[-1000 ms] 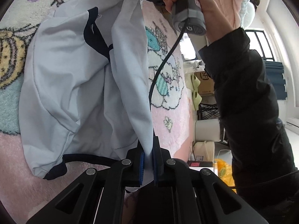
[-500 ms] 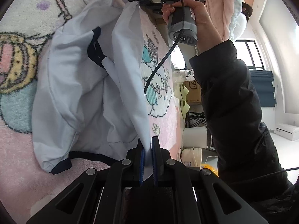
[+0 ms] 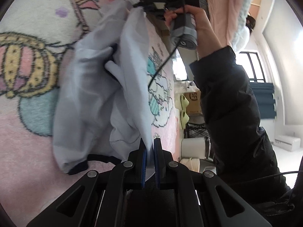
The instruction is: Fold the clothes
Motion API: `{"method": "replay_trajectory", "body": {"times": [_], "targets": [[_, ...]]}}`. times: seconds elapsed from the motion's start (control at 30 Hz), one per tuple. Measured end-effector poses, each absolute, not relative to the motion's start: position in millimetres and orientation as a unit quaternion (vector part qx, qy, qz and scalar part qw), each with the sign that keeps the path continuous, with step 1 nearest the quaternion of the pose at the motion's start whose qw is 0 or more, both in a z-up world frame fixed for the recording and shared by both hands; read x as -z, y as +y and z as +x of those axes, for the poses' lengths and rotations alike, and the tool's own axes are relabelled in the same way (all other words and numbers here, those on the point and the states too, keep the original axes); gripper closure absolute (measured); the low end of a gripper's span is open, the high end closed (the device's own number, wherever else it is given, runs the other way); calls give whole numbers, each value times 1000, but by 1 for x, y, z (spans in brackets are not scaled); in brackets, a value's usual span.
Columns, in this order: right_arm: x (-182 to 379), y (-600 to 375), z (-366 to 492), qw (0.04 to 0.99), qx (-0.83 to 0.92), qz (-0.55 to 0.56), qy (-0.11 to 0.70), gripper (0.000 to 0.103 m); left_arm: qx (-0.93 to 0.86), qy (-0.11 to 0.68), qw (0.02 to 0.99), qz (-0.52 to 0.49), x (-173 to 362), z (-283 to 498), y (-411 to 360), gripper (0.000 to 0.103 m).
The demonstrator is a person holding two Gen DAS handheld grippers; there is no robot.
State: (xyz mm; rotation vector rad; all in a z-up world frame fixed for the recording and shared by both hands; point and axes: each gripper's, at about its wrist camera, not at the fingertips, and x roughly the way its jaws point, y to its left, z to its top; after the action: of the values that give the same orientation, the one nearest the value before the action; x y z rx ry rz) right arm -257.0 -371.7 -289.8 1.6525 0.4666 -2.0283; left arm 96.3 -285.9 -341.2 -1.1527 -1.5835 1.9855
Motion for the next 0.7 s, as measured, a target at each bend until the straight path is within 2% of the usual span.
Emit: {"method": "replay_trajectory", "body": {"times": [0.1,0.27,0.4,0.63,0.7], "targets": [[297,-377,-257,235,739,607,173,98,-714,-538,145,-423,347,102,-292,97],[306,-381,-256,233,737,611,171,97,-705,-547,124,-433,363,108,-299,97],[312,-383,-254,244,729,614,176,93,-728,-503,85,-457,363,108,-295,97],[289,-362,-265,279,725,621,106,51,-743,-457,-9,-488,350,117,-303,95],[272,-351,-268,300,732,604,91,47,-759,-416,-32,-500,336,120,-302,95]]}}
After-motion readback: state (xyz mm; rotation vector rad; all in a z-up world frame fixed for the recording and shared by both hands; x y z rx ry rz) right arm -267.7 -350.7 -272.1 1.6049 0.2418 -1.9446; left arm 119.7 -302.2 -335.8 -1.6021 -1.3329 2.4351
